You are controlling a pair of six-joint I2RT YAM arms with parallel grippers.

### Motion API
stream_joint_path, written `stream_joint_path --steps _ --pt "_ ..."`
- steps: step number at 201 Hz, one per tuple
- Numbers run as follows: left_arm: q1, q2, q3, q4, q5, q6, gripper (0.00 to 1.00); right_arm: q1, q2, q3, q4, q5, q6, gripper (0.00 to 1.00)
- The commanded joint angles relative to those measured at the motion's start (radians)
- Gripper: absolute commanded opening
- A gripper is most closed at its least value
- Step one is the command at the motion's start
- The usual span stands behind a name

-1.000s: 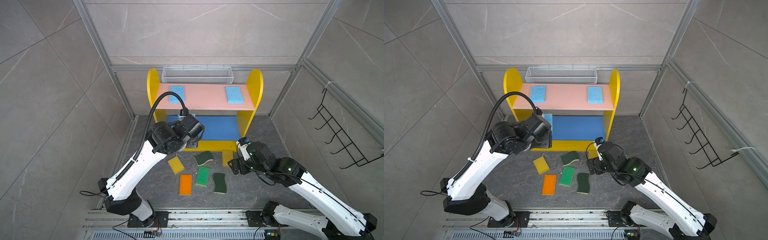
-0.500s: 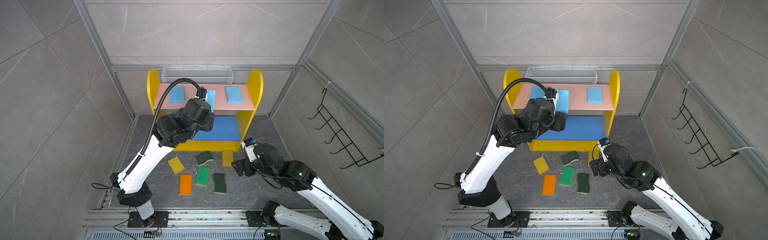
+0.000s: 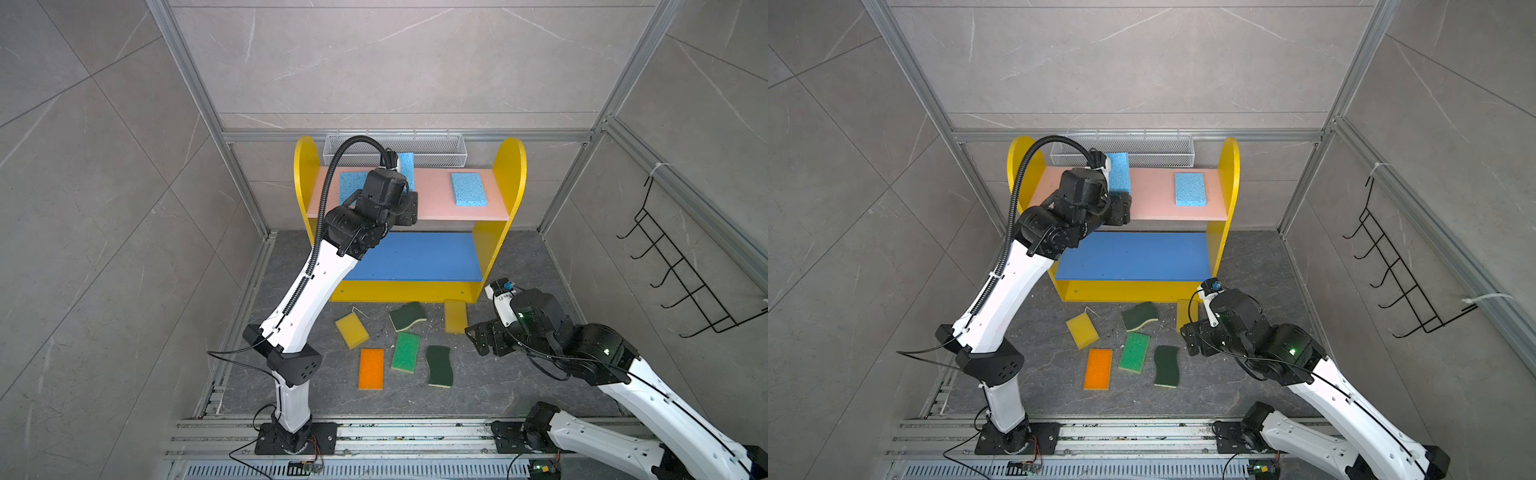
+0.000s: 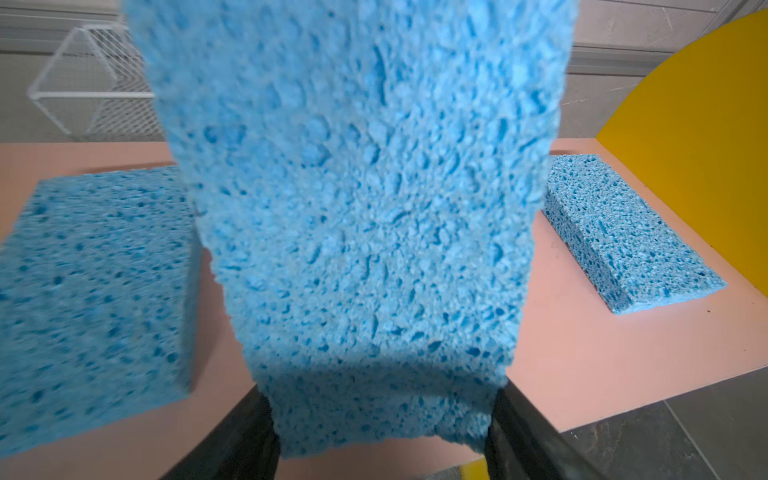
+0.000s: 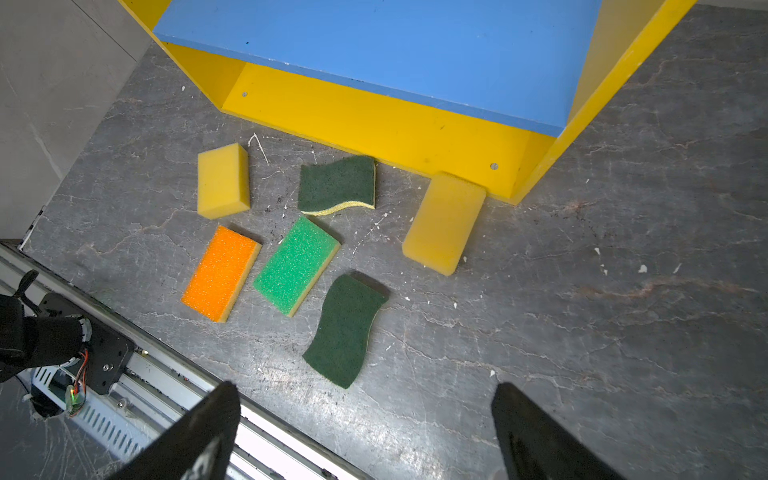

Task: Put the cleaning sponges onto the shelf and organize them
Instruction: 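Carry the light blue sponge up to the pink upper shelf with the left gripper, then lower the light blue sponge onto the pink shelf and open the left gripper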

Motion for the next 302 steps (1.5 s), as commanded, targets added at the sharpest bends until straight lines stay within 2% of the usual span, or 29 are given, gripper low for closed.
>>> stream_joint_path --steps 1,83,182,232,302 --pt "-0.003 0.032 0.069 0.065 0.054 -0.024 0.72 0.005 0.005 -0.01 -0.013 -0.009 0.012 0.96" --pt "-0.006 0.075 0.085 0.032 0.029 -0.082 0.72 0.005 0.01 -0.02 -0.008 -0.011 -0.003 0.96" --pt "-0.022 0.106 0.105 0.017 -0.032 -0.086 0.83 0.005 -0.026 -0.032 -0.014 0.009 -0.001 0.97" --pt "-0.024 0.109 0.104 0.023 -0.027 -0.103 0.83 0.004 -0.041 -0.042 -0.019 0.017 0.004 0.97" --pt "-0.046 0.057 0.026 0.061 -0.022 -0.128 0.83 0.005 -0.032 0.015 -0.024 0.015 -0.018 0.94"
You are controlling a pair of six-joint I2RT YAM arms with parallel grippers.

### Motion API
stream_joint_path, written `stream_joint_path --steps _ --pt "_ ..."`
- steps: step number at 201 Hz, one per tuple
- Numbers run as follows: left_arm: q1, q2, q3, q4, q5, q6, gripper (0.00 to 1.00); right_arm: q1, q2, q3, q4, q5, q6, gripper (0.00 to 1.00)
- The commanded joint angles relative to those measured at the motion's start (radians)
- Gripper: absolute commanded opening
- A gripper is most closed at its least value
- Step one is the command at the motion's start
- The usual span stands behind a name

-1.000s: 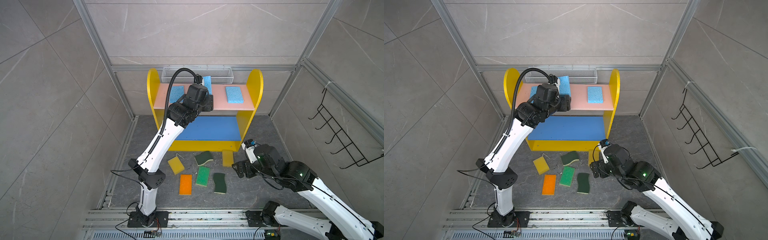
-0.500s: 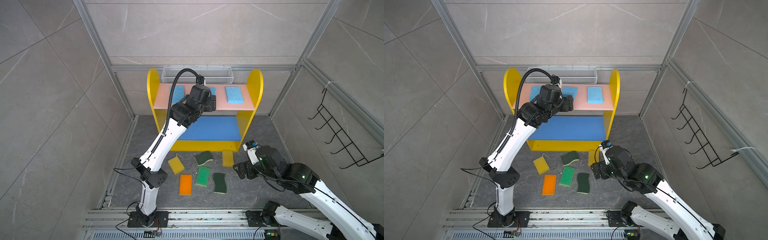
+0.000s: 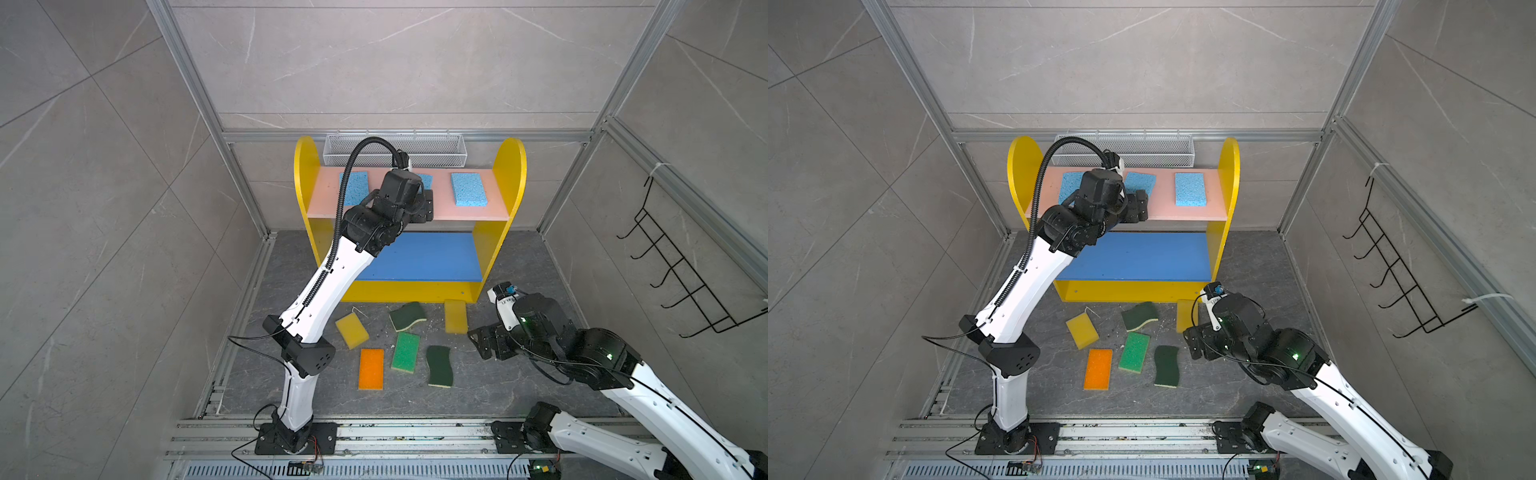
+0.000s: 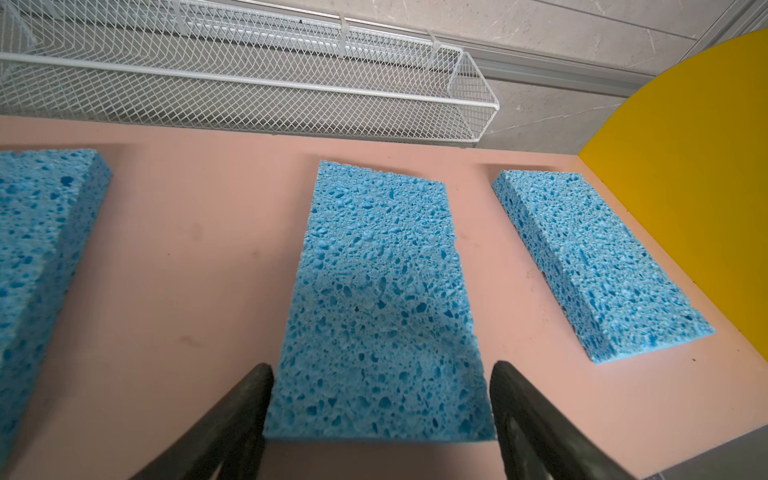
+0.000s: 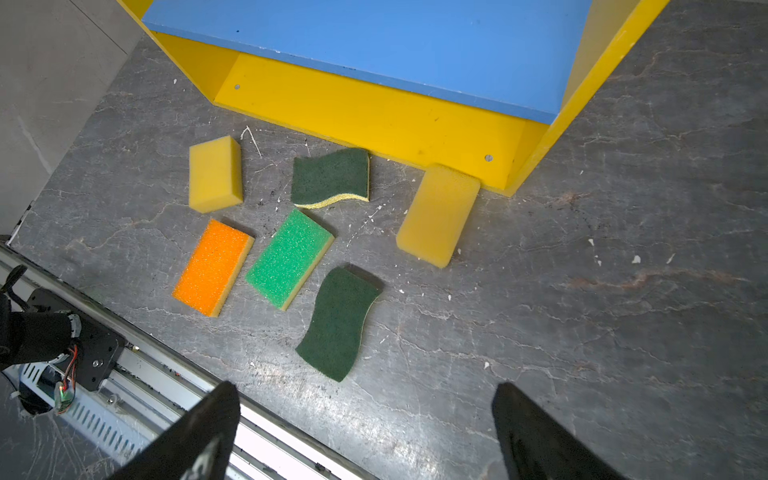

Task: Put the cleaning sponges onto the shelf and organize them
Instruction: 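Lower the light blue sponge onto the pink shelf and open the left gripper, then withdraw the left gripper from the shelf while the right gripper rises to the pink shelf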

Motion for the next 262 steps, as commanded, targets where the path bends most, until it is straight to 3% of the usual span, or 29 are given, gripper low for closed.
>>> stream_joint_path --steps 1,43,101,119,153,191,262 --pt "-0.018 -0.038 -0.049 0.024 -0.008 -0.032 0.83 0.005 0.003 0.048 -0.017 0.006 -0.018 0.94" --pt "-0.024 -0.14 -0.176 0.087 -0.001 -0.041 0.82 0.005 0.038 0.156 -0.01 -0.025 -0.038 0.89" --pt "-0.026 -0.313 -0.304 0.146 0.063 -0.025 0.82 0.005 0.157 0.394 0.037 -0.113 -0.045 0.65" --pt "-0.036 -0.353 -0.294 0.12 0.126 -0.004 0.82 0.005 0.204 0.481 0.057 -0.114 -0.047 0.65" --pt "-0.061 -0.476 -0.381 0.099 0.127 0.02 0.82 0.004 0.297 0.61 0.132 -0.119 -0.044 0.64" --pt "-0.06 -0.637 -0.534 0.076 0.127 0.02 0.82 0.005 0.43 0.745 0.214 -0.04 -0.05 0.55" --pt "-0.06 -0.779 -0.664 -0.011 0.094 0.039 0.8 0.005 0.706 0.998 0.304 0.185 -0.151 0.3"
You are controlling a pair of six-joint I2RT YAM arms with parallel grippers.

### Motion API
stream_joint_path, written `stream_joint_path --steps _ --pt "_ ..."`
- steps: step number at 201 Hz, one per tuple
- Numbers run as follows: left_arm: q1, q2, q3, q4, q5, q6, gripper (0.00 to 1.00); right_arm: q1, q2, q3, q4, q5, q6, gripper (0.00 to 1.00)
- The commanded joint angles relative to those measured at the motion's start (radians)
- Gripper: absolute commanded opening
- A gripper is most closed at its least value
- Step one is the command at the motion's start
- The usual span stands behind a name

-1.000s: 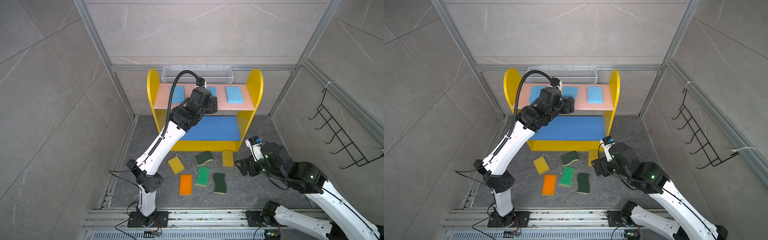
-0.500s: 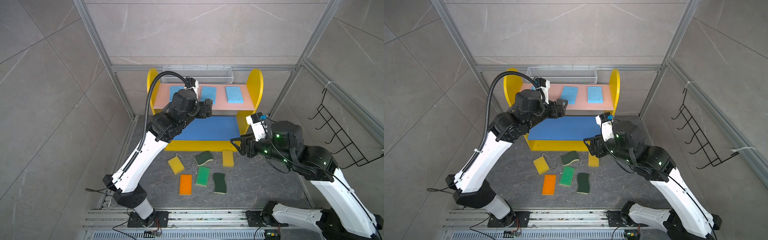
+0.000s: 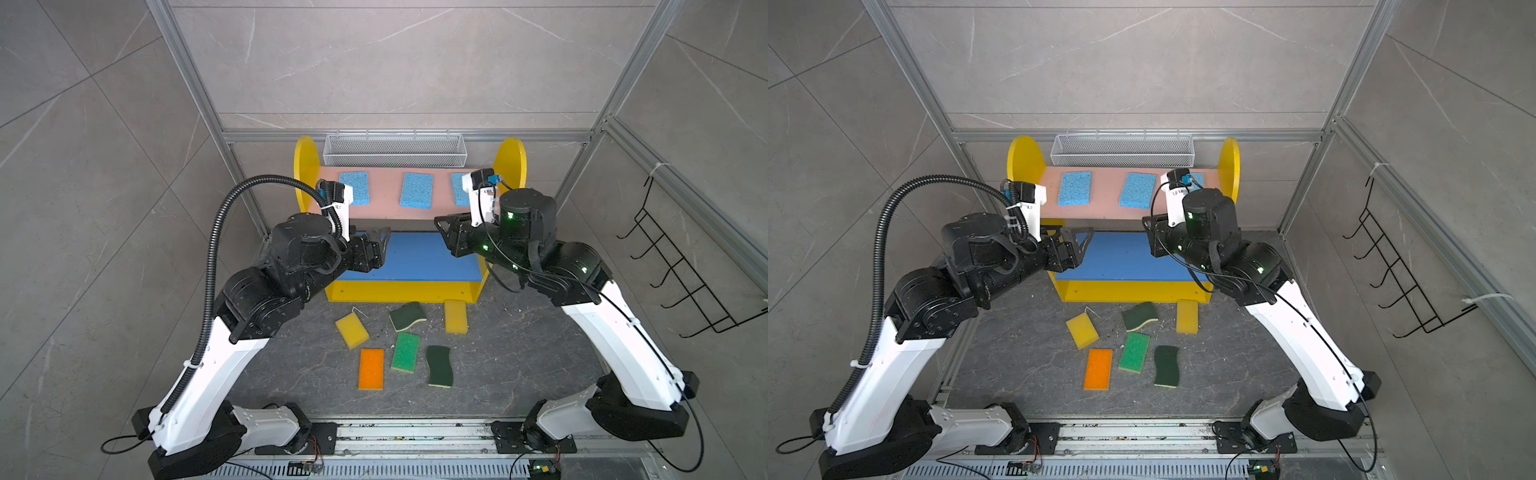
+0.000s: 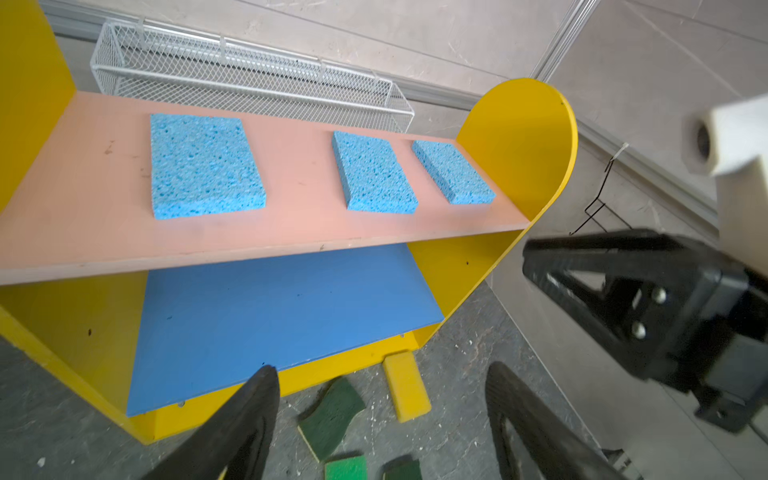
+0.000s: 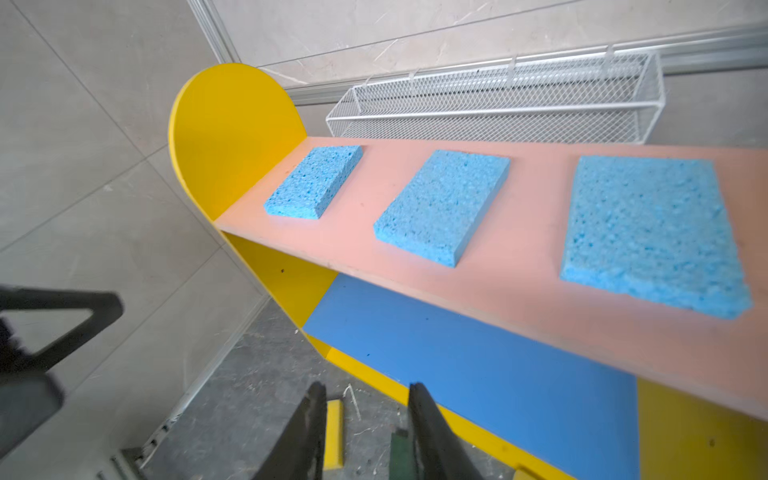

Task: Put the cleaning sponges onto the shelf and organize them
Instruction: 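Withdraw the left gripper from the shelf while the right gripper rises to the pink shelf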

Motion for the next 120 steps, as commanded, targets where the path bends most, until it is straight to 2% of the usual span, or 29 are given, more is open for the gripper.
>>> stream_joint_path --steps 1,24,49,69,102,120 --pt "0.002 -0.04 -0.037 -0.019 -0.018 0.032 0.8 0.005 0.061 0.072 0.048 0.13 -0.063 0.3" --pt "0.002 -0.082 -0.077 -0.019 -0.046 0.035 0.79 0.001 0.132 0.145 0.05 0.217 -0.107 0.25" --pt "0.002 -0.123 -0.111 -0.02 -0.078 0.039 0.79 -0.018 0.192 0.186 0.069 0.255 -0.139 0.23" --pt "0.002 -0.145 -0.123 -0.029 -0.095 0.046 0.79 -0.051 0.253 0.251 0.051 0.253 -0.131 0.21" --pt "0.001 -0.157 -0.101 -0.108 -0.213 0.044 0.78 -0.12 0.375 0.427 -0.05 0.197 -0.088 0.19" --pt "0.002 -0.172 -0.117 -0.101 -0.218 0.038 0.77 -0.138 0.437 0.514 -0.111 0.159 -0.082 0.19"
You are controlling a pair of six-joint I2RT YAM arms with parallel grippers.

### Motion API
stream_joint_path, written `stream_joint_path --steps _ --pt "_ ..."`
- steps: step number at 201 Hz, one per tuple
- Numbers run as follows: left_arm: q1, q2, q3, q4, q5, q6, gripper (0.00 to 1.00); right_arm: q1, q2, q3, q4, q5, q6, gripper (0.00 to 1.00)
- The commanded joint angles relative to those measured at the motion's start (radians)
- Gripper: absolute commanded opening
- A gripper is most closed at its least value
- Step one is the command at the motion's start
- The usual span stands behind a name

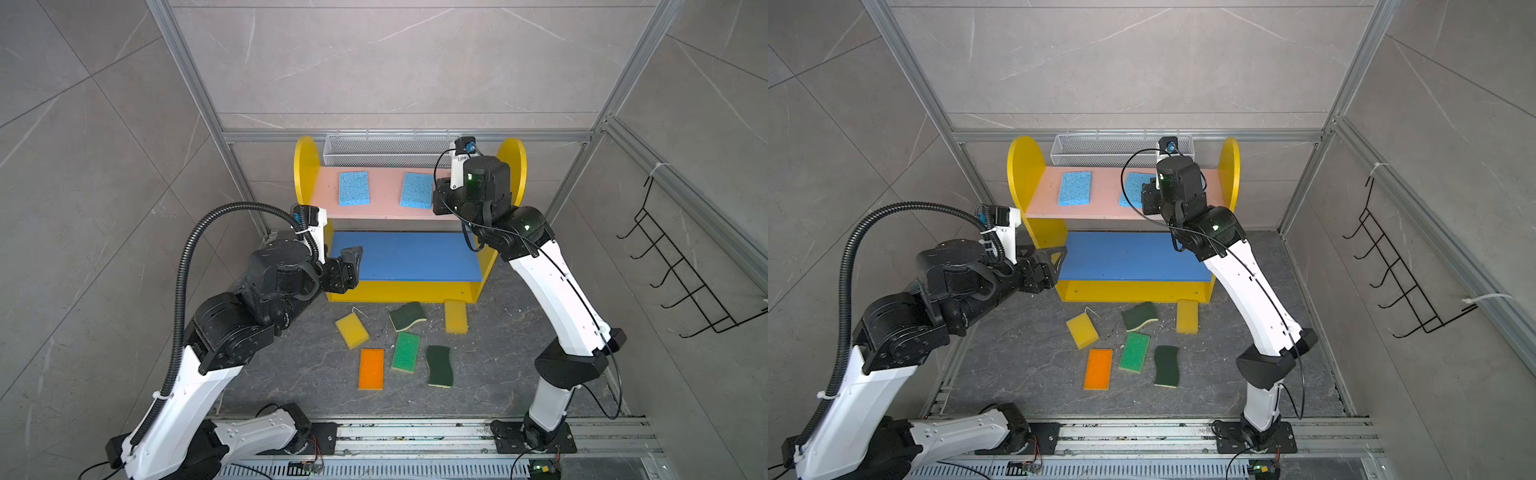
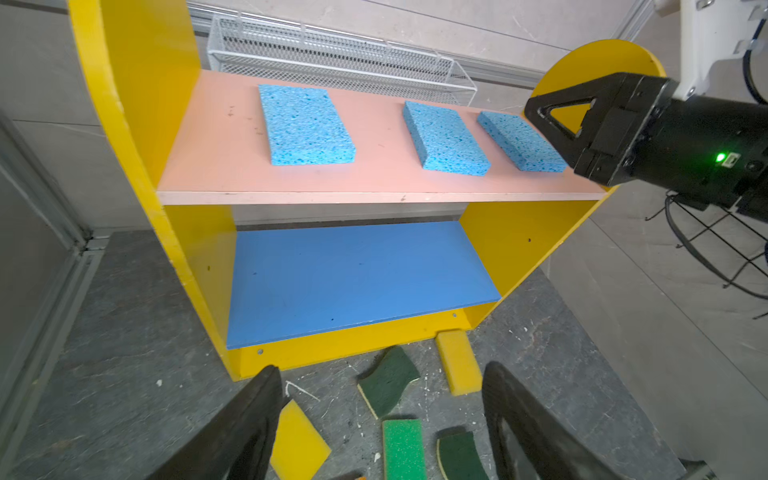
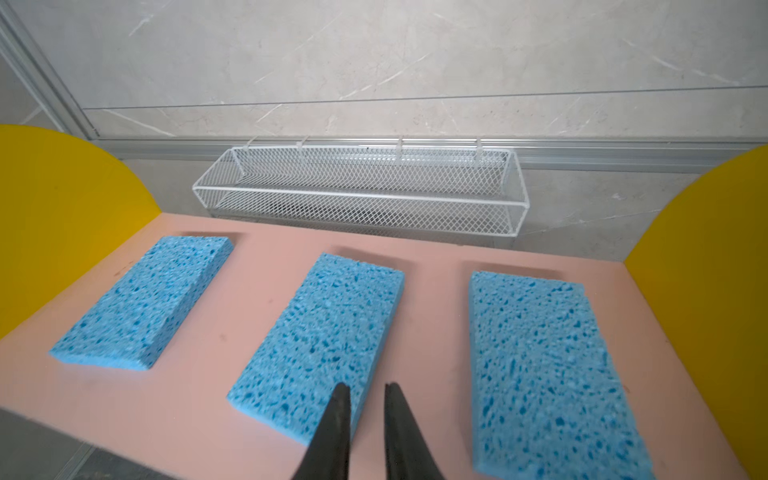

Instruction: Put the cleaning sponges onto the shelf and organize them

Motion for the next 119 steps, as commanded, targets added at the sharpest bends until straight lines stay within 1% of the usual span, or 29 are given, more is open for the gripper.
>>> stream_joint_path --steps 1,18,33,119 --pt "0.002 -0.02 0.004 -0.013 -0.069 0.021 0.77 -0.021 0.073 0.114 -0.105 -0.043 0.024 0.19" --pt "0.001 -0.027 -0.005 -0.01 -0.076 0.022 0.77 -0.031 0.123 0.195 -0.154 -0.062 0.019 0.19" --pt "0.002 -0.027 -0.009 -0.01 -0.085 0.024 0.77 -0.036 0.151 0.231 -0.177 -0.071 0.016 0.19" --pt "0.002 -0.03 -0.02 -0.017 -0.103 0.022 0.77 -0.057 0.186 0.236 -0.179 -0.049 0.009 0.19"
